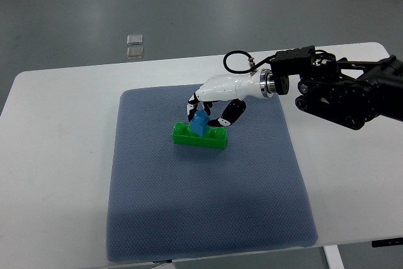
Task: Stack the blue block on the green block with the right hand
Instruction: 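Carry the blue block over the green block with the right hand, then press the blue block down onto the green block's studs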
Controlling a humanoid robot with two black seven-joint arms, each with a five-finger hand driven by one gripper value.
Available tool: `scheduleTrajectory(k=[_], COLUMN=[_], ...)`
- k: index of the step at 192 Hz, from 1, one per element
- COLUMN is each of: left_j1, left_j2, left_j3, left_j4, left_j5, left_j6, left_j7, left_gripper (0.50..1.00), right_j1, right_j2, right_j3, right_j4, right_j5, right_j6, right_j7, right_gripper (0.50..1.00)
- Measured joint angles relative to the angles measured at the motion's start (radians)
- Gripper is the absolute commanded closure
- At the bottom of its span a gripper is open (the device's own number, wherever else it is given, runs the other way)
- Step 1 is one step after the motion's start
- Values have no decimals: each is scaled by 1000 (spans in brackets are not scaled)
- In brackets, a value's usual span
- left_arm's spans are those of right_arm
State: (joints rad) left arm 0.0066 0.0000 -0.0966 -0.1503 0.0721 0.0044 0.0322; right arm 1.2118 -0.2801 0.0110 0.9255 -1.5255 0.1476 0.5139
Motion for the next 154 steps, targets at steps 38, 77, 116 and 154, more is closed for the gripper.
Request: scheduleTrajectory(k=[38,77,116,154], left_j1=[0,0,0,0], left_j2=[0,0,0,0], left_j3=[0,0,0,0], left_j4=[0,0,0,0], left_j5=[0,0,0,0], left_j6=[0,0,0,0], left_j7=[0,0,0,0], left_gripper=[500,500,500,500], right_j1=[-4,-5,-6,-6], right_j2=[4,4,8,14], right_j3=[-11,-44,-48,-53], right_j4=[-13,-24,-31,-38], right_j5=[-14,-16,-16,-19], right_j6=[-8,-35,-38,-39], right_j7=[0,7,10,11], right_gripper=[1000,1000,1000,1000])
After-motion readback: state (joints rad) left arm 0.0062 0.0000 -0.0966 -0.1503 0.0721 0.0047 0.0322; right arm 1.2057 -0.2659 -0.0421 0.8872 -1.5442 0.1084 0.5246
